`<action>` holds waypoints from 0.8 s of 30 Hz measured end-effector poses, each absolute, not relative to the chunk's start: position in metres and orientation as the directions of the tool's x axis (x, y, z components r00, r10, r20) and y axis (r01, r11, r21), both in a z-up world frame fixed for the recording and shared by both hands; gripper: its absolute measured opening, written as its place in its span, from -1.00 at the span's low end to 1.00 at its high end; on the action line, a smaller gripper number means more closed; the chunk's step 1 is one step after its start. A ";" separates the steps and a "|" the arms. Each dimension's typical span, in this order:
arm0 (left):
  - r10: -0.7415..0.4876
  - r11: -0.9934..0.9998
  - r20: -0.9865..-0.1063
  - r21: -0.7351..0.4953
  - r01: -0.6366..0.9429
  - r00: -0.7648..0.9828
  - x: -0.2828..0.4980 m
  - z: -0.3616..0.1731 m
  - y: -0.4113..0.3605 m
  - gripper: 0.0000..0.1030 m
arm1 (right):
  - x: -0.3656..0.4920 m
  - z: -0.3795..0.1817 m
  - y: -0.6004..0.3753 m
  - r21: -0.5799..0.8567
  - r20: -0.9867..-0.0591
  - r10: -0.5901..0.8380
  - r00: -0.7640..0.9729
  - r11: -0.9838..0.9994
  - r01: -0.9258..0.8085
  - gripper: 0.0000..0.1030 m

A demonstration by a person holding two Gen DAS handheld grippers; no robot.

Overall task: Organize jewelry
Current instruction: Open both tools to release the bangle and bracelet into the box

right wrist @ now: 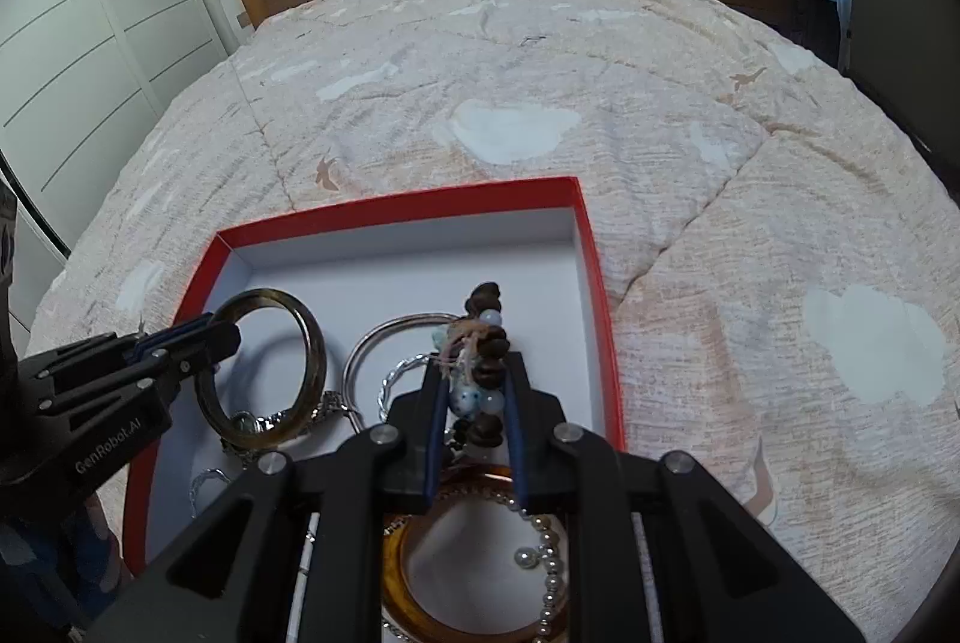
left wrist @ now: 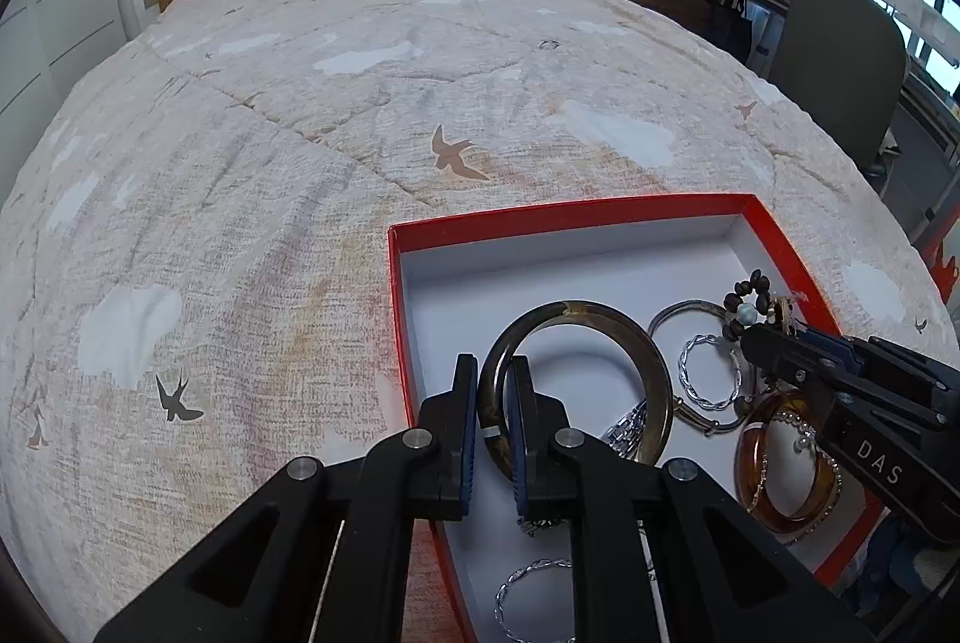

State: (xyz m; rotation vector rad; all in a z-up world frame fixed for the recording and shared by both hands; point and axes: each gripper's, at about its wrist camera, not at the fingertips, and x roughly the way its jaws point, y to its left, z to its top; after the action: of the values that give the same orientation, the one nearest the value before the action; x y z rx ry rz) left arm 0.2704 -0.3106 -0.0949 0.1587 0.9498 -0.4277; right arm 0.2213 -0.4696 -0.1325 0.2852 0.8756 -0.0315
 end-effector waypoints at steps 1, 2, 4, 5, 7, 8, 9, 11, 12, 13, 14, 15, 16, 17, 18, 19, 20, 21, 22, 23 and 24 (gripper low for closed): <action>-0.287 0.905 -0.815 -0.059 0.421 0.504 0.270 -0.095 -0.310 -0.78 | 0.221 -0.132 -0.470 0.232 -0.762 0.087 0.642 0.962 0.145 -0.67; -0.288 0.905 -0.815 -0.060 0.421 0.503 0.270 -0.095 -0.310 -0.78 | 0.221 -0.132 -0.470 0.231 -0.763 0.085 0.641 0.962 0.148 -0.67; -0.286 0.905 -0.816 -0.058 0.422 0.502 0.270 -0.095 -0.310 -0.78 | 0.220 -0.132 -0.471 0.230 -0.765 0.082 0.639 0.961 0.152 -0.66; -0.285 0.904 -0.817 -0.056 0.423 0.501 0.269 -0.095 -0.310 -0.78 | 0.219 -0.132 -0.472 0.230 -0.766 0.080 0.637 0.960 0.157 -0.66; -0.282 0.903 -0.818 -0.049 0.427 0.501 0.268 -0.095 -0.311 -0.78 | 0.218 -0.131 -0.473 0.233 -0.767 0.078 0.637 0.959 0.163 -0.58; -0.284 0.902 -0.818 -0.050 0.429 0.501 0.267 -0.094 -0.312 -0.77 | 0.218 -0.131 -0.474 0.235 -0.766 0.080 0.637 0.958 0.162 -0.54; -0.283 0.902 -0.818 -0.051 0.428 0.500 0.266 -0.094 -0.312 -0.77 | 0.217 -0.130 -0.474 0.233 -0.766 0.079 0.637 0.959 0.162 -0.51; -0.280 0.903 -0.820 -0.048 0.427 0.500 0.265 -0.094 -0.313 -0.75 | 0.216 -0.127 -0.473 0.224 -0.767 0.071 0.638 0.961 0.163 -0.38; -0.282 0.902 -0.820 -0.050 0.428 0.498 0.264 -0.094 -0.313 -0.75 | 0.215 -0.126 -0.473 0.223 -0.766 0.068 0.639 0.961 0.165 -0.38; -0.284 0.902 -0.821 -0.053 0.429 0.495 0.263 -0.094 -0.313 -0.72 | 0.214 -0.125 -0.474 0.223 -0.765 0.066 0.640 0.960 0.168 -0.38; -0.287 0.900 -0.822 -0.056 0.431 0.492 0.263 -0.094 -0.313 -0.69 | 0.213 -0.123 -0.475 0.225 -0.765 0.066 0.641 0.959 0.171 -0.38; -0.290 0.899 -0.822 -0.058 0.434 0.491 0.262 -0.093 -0.314 -0.66 | 0.212 -0.122 -0.476 0.229 -0.764 0.068 0.642 0.958 0.171 -0.37; -0.294 0.898 -0.821 -0.061 0.436 0.489 0.261 -0.091 -0.314 -0.61 | 0.210 -0.120 -0.476 0.229 -0.763 0.067 0.643 0.958 0.172 -0.37; -0.298 0.896 -0.820 -0.064 0.439 0.489 0.259 -0.090 -0.314 -0.54 | 0.209 -0.118 -0.475 0.228 -0.761 0.066 0.645 0.958 0.171 -0.37; -0.303 0.895 -0.818 -0.068 0.441 0.489 0.258 -0.088 -0.314 -0.50 | 0.208 -0.116 -0.475 0.227 -0.760 0.064 0.647 0.959 0.171 -0.37; -0.306 0.894 -0.815 -0.069 0.442 0.492 0.256 -0.085 -0.314 -0.39 | 0.206 -0.114 -0.475 0.225 -0.759 0.062 0.649 0.959 0.172 -0.37; -0.302 0.896 -0.812 -0.063 0.439 0.499 0.254 -0.082 -0.314 -0.25 | 0.203 -0.111 -0.475 0.224 -0.757 0.059 0.651 0.959 0.174 -0.37; -0.303 0.897 -0.808 -0.063 0.438 0.505 0.253 -0.079 -0.313 -0.21 | 0.201 -0.109 -0.474 0.224 -0.756 0.057 0.652 0.959 0.176 -0.37; -0.309 0.896 -0.804 -0.068 0.438 0.508 0.251 -0.076 -0.311 -0.19 | 0.198 -0.107 -0.474 0.226 -0.755 0.056 0.653 0.958 0.178 -0.37; -0.316 0.895 -0.801 -0.075 0.439 0.508 0.249 -0.072 -0.309 -0.19 | 0.195 -0.104 -0.474 0.228 -0.754 0.056 0.655 0.957 0.180 -0.37; -0.323 0.894 -0.798 -0.081 0.440 0.509 0.247 -0.068 -0.307 -0.18 | 0.192 -0.101 -0.473 0.227 -0.753 0.054 0.656 0.957 0.182 -0.37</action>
State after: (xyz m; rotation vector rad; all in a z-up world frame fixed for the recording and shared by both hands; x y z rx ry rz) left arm 0.2467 -0.3067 -0.0678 0.1384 0.9299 -0.4610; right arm 0.1920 -0.4734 -0.1015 0.2953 0.8553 -0.0736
